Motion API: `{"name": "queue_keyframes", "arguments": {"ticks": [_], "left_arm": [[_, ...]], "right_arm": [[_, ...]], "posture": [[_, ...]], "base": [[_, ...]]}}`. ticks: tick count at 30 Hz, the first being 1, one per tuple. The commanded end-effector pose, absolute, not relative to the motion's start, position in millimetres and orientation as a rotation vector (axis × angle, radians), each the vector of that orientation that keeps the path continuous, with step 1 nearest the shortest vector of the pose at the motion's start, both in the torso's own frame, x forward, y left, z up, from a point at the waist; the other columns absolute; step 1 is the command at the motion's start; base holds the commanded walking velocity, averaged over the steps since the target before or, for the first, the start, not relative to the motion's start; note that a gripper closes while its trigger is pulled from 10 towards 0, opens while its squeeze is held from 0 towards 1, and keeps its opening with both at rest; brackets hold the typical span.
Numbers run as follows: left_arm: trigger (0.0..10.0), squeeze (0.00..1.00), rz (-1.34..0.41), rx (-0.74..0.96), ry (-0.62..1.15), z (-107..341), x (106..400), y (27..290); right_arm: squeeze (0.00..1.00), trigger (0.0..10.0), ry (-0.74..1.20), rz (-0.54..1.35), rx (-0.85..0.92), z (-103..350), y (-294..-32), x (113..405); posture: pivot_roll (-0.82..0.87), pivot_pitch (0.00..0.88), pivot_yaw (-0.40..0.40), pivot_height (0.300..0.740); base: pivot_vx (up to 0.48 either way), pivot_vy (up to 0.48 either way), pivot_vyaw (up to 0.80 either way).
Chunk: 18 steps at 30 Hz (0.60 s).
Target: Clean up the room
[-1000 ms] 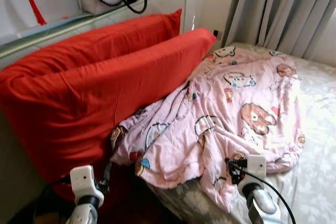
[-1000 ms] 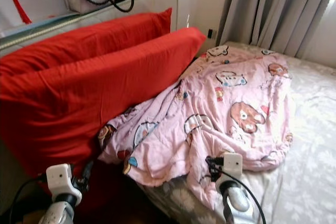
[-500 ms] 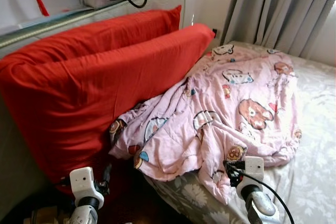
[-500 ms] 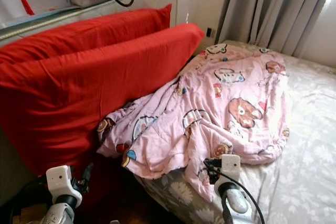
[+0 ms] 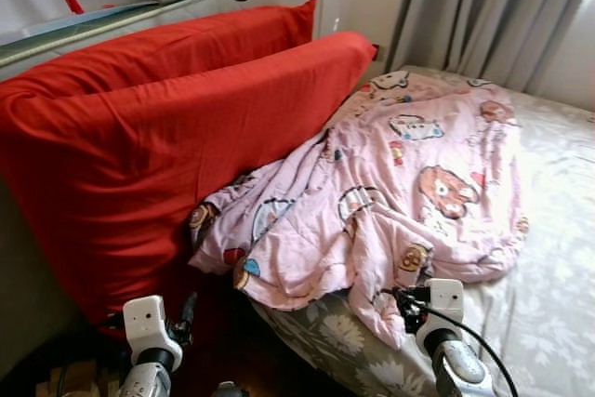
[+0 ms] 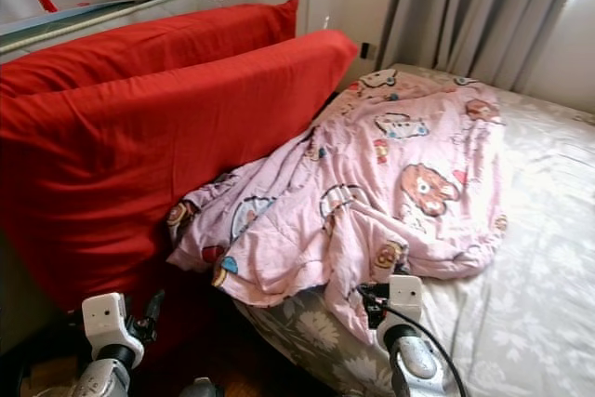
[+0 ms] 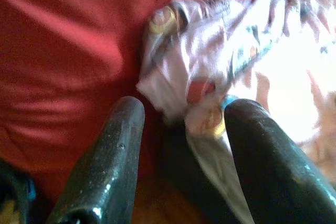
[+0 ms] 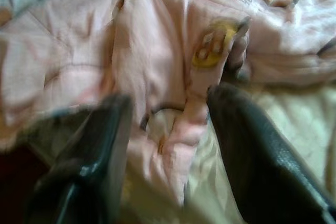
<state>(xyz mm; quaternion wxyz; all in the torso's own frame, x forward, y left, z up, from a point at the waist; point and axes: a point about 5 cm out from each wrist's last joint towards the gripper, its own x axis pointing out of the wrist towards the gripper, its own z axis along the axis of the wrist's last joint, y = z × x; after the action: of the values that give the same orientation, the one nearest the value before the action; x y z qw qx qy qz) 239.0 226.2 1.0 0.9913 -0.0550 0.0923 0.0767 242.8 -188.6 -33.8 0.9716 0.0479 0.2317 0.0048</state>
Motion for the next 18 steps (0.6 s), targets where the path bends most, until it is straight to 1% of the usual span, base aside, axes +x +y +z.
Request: {"name": "queue_keyframes", "arguments": {"ticks": [1,18], "left_arm": [[10.0,0.00,0.173,-0.119,0.226,-8.2,229.4,228.8],[10.0,0.00,0.183,-0.117,0.222,-7.8,231.0,232.9]], "right_arm": [[0.00,10.0,0.452,0.025,0.092,-29.8,-185.8,248.8],[0.00,10.0,0.463,0.057,0.101,-31.0,-182.9,247.9]], "posture": [[0.09,0.000,-0.026,0.635],[0.09,0.000,-0.028,0.635]], "base": [[0.000,0.000,0.00],[0.000,0.000,0.00]]}}
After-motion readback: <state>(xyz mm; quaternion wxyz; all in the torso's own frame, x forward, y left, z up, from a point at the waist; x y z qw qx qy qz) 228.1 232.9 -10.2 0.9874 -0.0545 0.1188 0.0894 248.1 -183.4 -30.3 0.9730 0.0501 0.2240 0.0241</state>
